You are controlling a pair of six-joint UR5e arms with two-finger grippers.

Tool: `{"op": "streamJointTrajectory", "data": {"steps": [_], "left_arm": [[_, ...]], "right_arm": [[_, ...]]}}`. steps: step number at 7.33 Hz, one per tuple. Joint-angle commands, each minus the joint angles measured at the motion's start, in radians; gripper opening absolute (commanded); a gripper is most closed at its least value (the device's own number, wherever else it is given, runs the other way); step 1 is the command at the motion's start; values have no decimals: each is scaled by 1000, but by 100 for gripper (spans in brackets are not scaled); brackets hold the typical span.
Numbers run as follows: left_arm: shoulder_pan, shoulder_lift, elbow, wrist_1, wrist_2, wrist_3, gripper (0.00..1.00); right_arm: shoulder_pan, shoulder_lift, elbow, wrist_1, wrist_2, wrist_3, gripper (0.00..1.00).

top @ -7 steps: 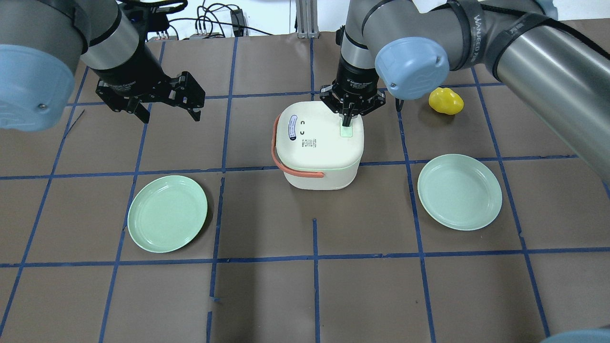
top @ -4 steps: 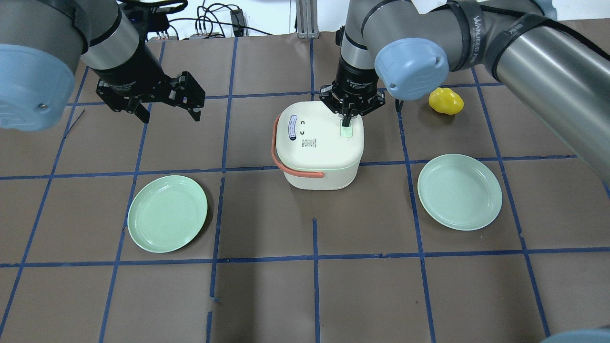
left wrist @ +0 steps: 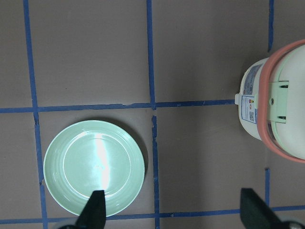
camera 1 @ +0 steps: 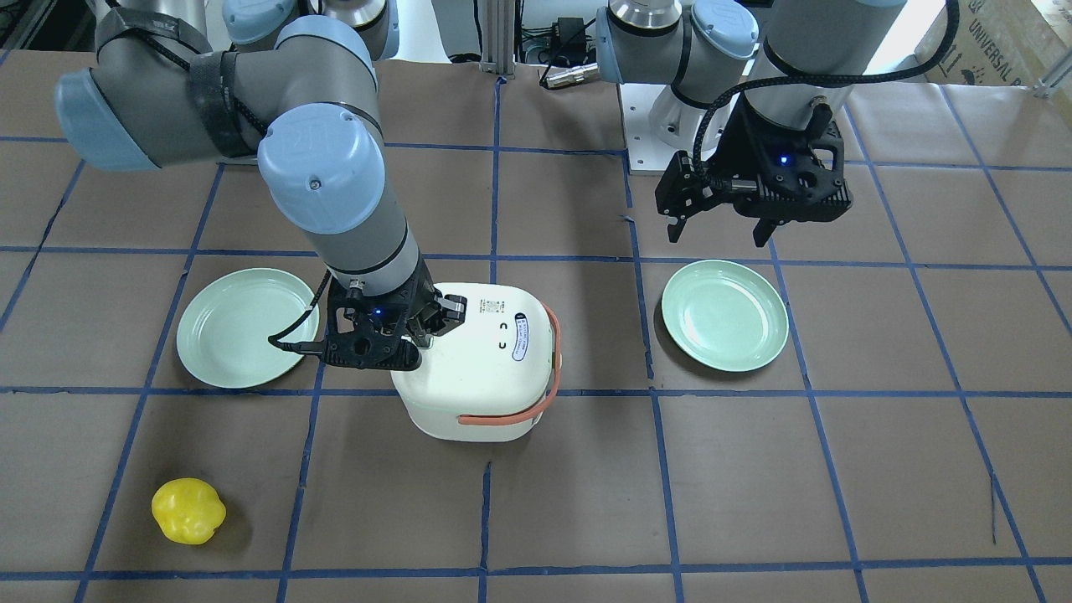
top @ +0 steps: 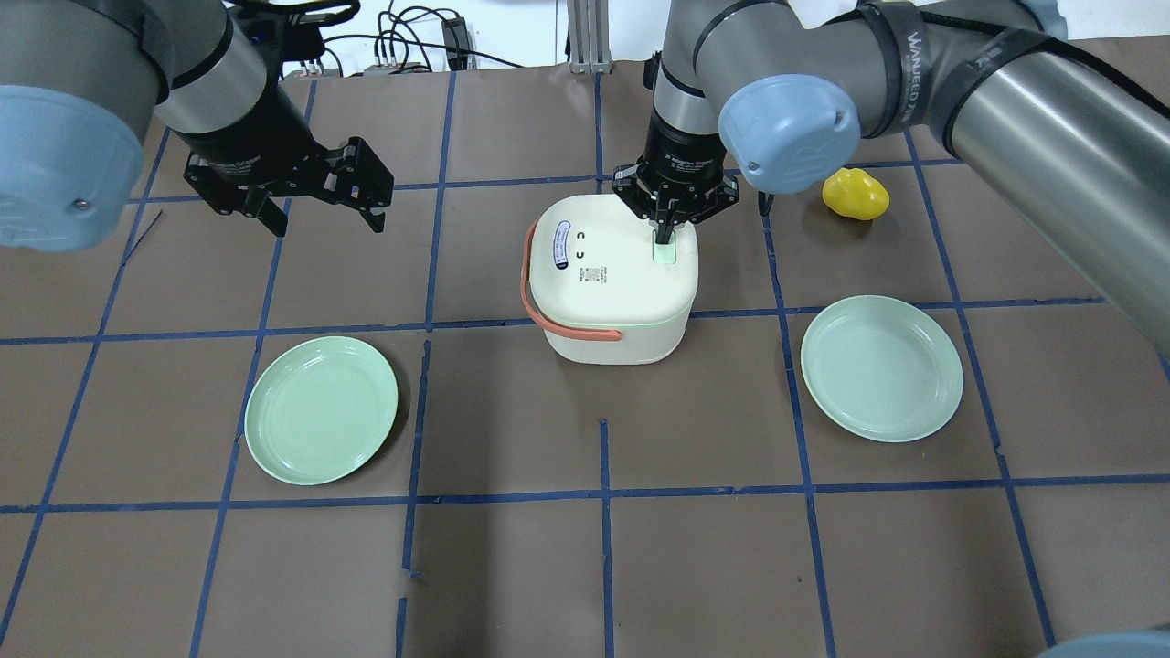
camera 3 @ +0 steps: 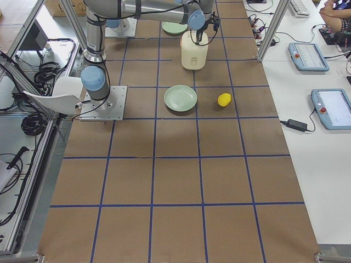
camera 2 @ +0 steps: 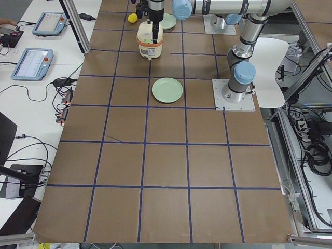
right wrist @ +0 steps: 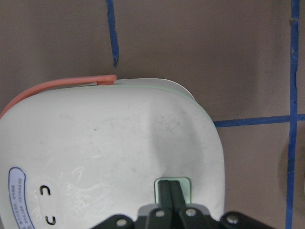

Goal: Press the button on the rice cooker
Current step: 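Press the green lid button with the closed right gripper, then raise the right gripper away as the cooker lid springs open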

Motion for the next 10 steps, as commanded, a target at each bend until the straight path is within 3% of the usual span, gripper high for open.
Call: {"op": "streamJointTrajectory", "data": {"steps": [1, 6, 7, 8, 10], "left_arm": [[0, 0, 0, 0, 1, 0, 100], [1, 0, 0, 0, 1, 0, 100], [0, 0, 0, 0, 0, 0, 100], [0, 0, 0, 0, 0, 0, 100], [1, 0, 0, 0, 1, 0, 100]], "right_arm": [[0, 0, 1, 0, -1, 0, 14], [0, -6, -20, 12, -16, 0, 15], [-3, -18, -43, 31, -17, 2, 30], [-3, -31, -104, 43, -27, 3, 58], [-21, -38, -283, 186, -27, -3, 96]]}}
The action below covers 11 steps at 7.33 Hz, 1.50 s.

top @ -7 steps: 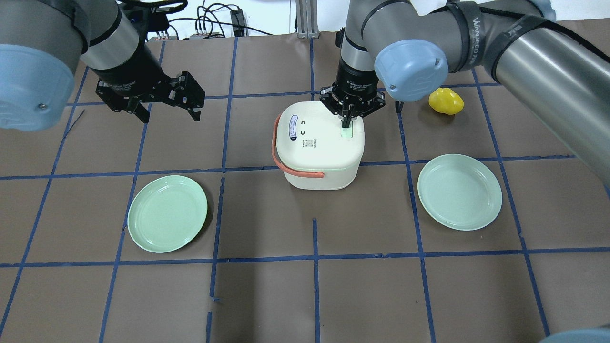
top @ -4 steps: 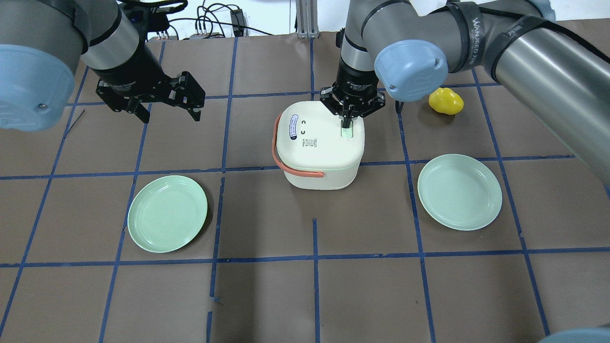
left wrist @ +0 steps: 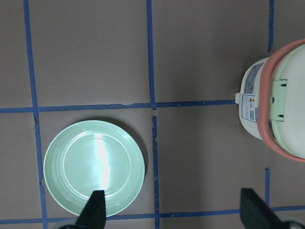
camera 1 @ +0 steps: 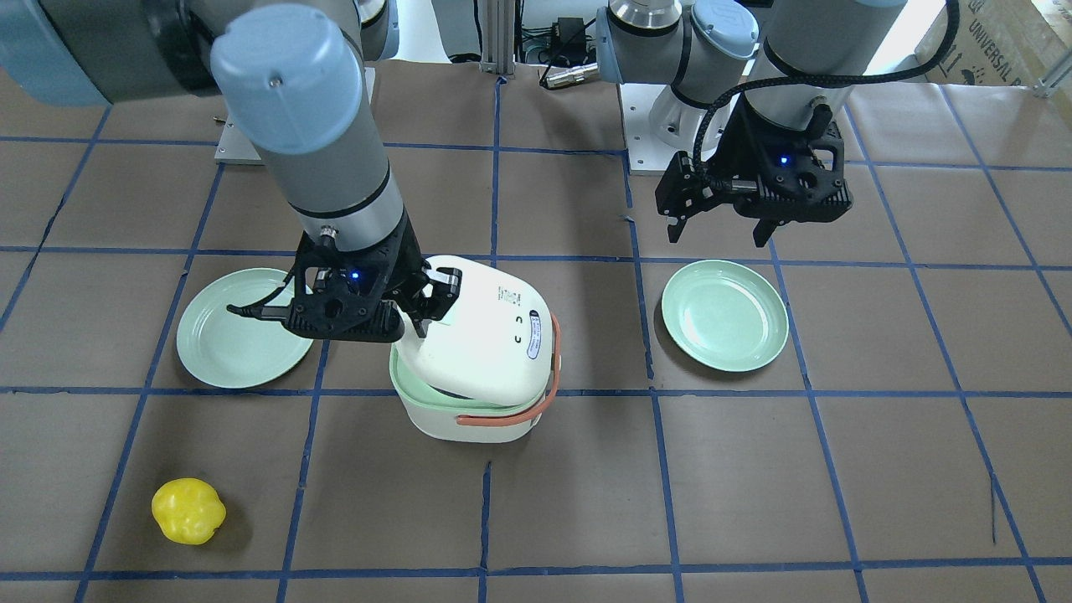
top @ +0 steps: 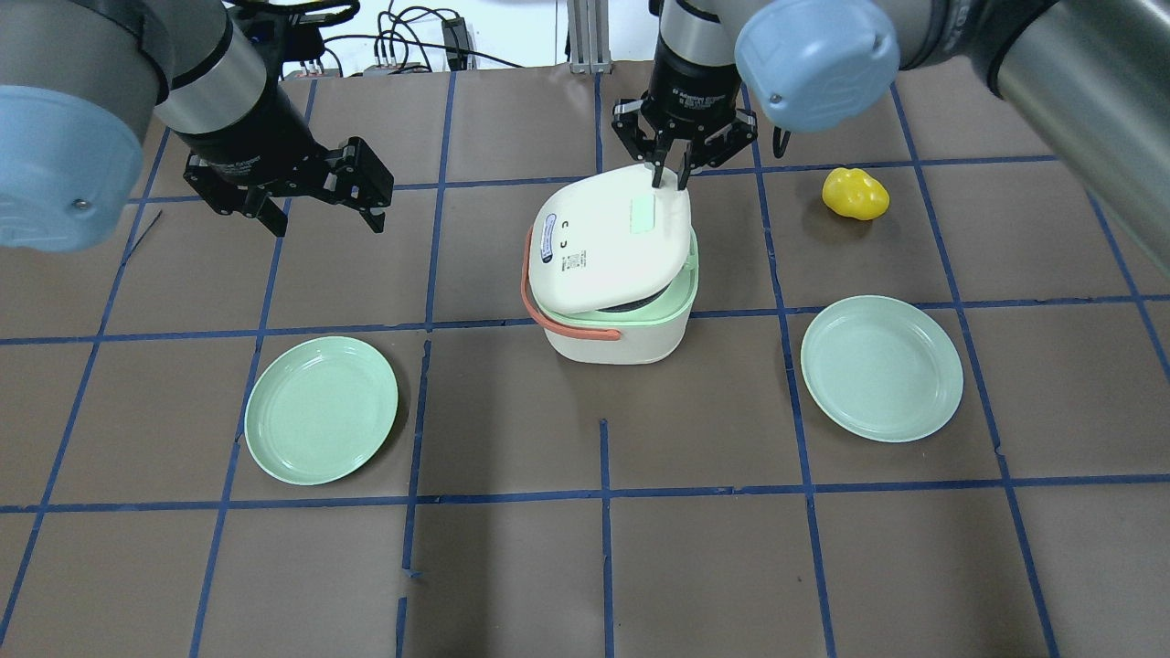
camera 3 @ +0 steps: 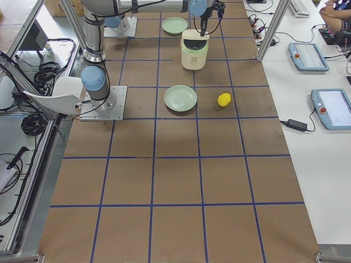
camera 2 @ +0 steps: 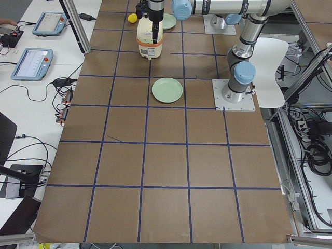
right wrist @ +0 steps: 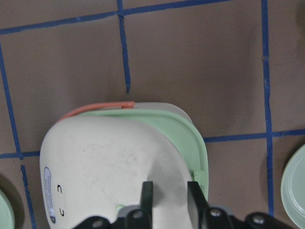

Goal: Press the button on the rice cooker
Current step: 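Raise the right gripper away as the cooker lid springs open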

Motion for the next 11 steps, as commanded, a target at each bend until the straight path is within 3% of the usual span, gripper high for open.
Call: {"op": "streamJointTrajectory", "data": {"steps": [1, 4, 8, 11], "left_arm": [[0, 0, 0, 0, 0, 0, 100], [0, 0, 0, 0, 0, 0, 100], [0, 0, 0, 0, 0, 0, 100], [0, 0, 0, 0, 0, 0, 100]], "right_arm": [[-32, -4, -195, 161, -23, -29, 99], [-173, -17, -183, 259, -82, -308, 98], [-242, -235, 139, 179, -80, -334, 100], [-253, -248, 141, 182, -66, -336, 100]]}}
